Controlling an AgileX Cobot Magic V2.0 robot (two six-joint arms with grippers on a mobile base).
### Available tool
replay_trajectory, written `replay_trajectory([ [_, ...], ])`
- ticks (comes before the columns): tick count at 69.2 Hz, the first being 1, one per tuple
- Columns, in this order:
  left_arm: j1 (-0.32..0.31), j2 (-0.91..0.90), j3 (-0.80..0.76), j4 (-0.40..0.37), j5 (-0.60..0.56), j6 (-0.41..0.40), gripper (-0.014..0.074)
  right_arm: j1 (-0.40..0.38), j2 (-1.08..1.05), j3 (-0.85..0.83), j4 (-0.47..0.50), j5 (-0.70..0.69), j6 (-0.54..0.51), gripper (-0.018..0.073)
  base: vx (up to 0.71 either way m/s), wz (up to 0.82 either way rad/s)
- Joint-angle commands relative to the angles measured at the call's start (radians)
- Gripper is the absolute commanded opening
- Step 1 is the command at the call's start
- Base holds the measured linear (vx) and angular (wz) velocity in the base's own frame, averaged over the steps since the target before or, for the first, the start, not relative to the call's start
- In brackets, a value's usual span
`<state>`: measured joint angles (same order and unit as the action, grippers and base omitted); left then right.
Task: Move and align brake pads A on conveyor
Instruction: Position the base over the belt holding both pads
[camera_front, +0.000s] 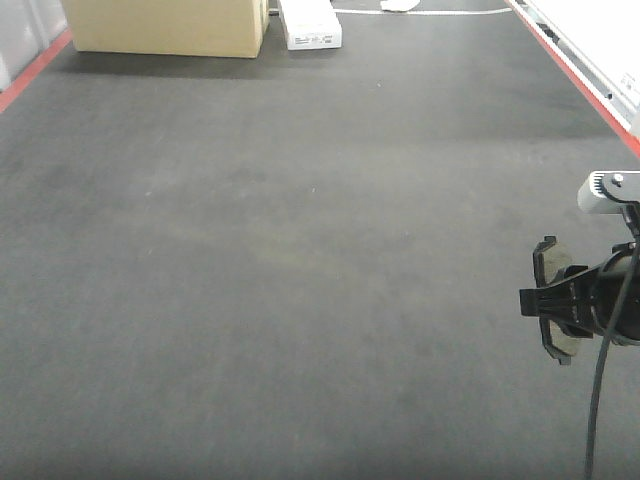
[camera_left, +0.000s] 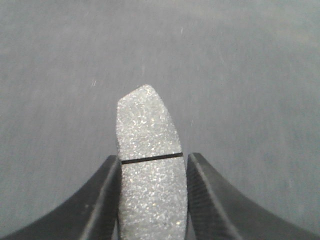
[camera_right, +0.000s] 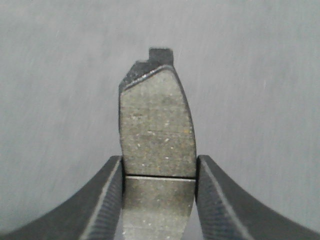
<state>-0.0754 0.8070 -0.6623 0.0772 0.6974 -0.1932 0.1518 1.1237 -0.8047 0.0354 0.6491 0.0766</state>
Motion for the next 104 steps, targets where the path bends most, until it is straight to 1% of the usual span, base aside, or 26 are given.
replay_trajectory([
  [1, -0.006, -0.005, -0.027, 0.004, -0.076, -0.002, 0.0163, -0.003, -0.023, -0.03, 0.001, -0.063, -0.011, 0.0067, 0.23, -0.05],
  [33, -0.006, -0.005, -0.027, 0.004, -0.076, -0.002, 0.0163, -0.003, -0.023, -0.03, 0.001, -0.063, -0.011, 0.0067, 0.13, -0.03],
  [80, -0.006, -0.005, -0.027, 0.004, -0.076, -0.002, 0.0163, -0.003, -0.023, -0.03, 0.001, -0.064, -0.011, 0.0067, 0.01, 0.0],
  [104, -0.006, -0.005, -0.027, 0.002, -0.118, -0.004, 0.0163, -0.003, -0.023, -0.03, 0.001, -0.063, -0.011, 0.0067, 0.0, 0.0],
])
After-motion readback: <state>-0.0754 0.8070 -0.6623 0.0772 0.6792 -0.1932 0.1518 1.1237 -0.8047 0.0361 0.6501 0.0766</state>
